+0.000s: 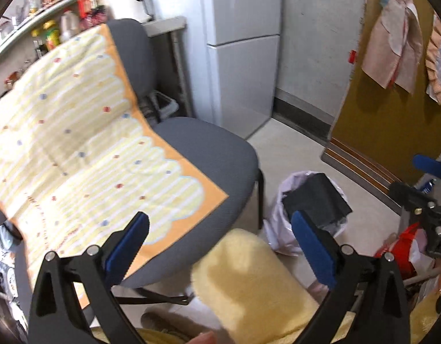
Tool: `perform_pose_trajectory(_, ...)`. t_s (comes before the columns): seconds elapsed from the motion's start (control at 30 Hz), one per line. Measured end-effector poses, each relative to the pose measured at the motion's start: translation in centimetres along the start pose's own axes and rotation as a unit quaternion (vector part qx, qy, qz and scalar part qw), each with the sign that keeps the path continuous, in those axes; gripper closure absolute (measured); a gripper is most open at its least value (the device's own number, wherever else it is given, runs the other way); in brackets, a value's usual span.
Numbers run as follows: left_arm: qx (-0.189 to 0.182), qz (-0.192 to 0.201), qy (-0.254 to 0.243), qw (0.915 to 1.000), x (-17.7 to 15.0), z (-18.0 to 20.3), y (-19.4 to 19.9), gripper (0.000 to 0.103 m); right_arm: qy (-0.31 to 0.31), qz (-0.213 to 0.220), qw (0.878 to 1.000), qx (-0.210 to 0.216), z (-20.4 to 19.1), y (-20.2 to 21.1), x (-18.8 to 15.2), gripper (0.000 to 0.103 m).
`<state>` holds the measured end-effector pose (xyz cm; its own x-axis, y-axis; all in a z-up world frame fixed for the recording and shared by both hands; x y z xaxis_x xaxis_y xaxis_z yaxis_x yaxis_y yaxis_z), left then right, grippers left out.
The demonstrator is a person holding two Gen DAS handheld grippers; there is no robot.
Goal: Collect trash
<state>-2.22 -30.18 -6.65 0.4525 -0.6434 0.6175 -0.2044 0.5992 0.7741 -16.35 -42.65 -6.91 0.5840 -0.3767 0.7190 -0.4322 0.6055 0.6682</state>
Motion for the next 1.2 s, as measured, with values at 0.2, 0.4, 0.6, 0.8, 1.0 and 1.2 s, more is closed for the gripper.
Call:
perform_pose_trajectory(0.2, 0.022, 0.021, 0.0, 0.9995, 0.4, -0.9, 2.3, 0.006, 0.006, 0.03, 1.0, -0.007, 0.5, 2.4, 1.5, 0.014)
perform_pose_trajectory(0.4, 0.024, 0.02, 0.006, 0.9995, 0.3, -1.2, 2.2, 0.006, 0.008, 0.023, 1.0, -0.005, 0.3, 1.9, 1.3, 0.014)
perform_pose_trajectory(0.6, 0.024, 0.023, 0.007, 0.9994, 0.4, -1.2, 2.1, 0.006, 0.005, 0.023, 1.0, -0.005, 0.2, 1.9, 1.1, 0.014)
perform_pose_trajectory(0.8, 0.024, 0.023, 0.008, 0.9994, 0.4, -1.1, 2.2, 0.006, 0.007, 0.021, 1.0, -0.005, 0.1, 1.7, 0.9, 0.014)
perform_pose_trajectory(1.0, 0.026, 0.022, 0.012, 0.9994, 0.4, -0.9, 2.2, 0.006, 0.013, 0.018, 1.0, -0.005, -0.3, 1.3, 0.6, 0.014)
perform_pose_trajectory(1.2, 0.025, 0.022, 0.011, 0.9994, 0.3, -0.9, 2.0, 0.006, 0.014, 0.017, 1.0, -0.004, -0.4, 1.3, 0.6, 0.014)
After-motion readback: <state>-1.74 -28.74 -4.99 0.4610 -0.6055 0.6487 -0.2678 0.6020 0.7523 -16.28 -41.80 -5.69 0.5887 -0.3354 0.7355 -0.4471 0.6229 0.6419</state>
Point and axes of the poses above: each gripper's, at about its wrist camera, not at the fingertips, and y roughly against the way its jaws point, z to its right, x to its top, the point moved 10 cm from there along -y, roughly the way its jaws point, and after that the axes turned 15 degrees about -x, right-handed, at the moved point
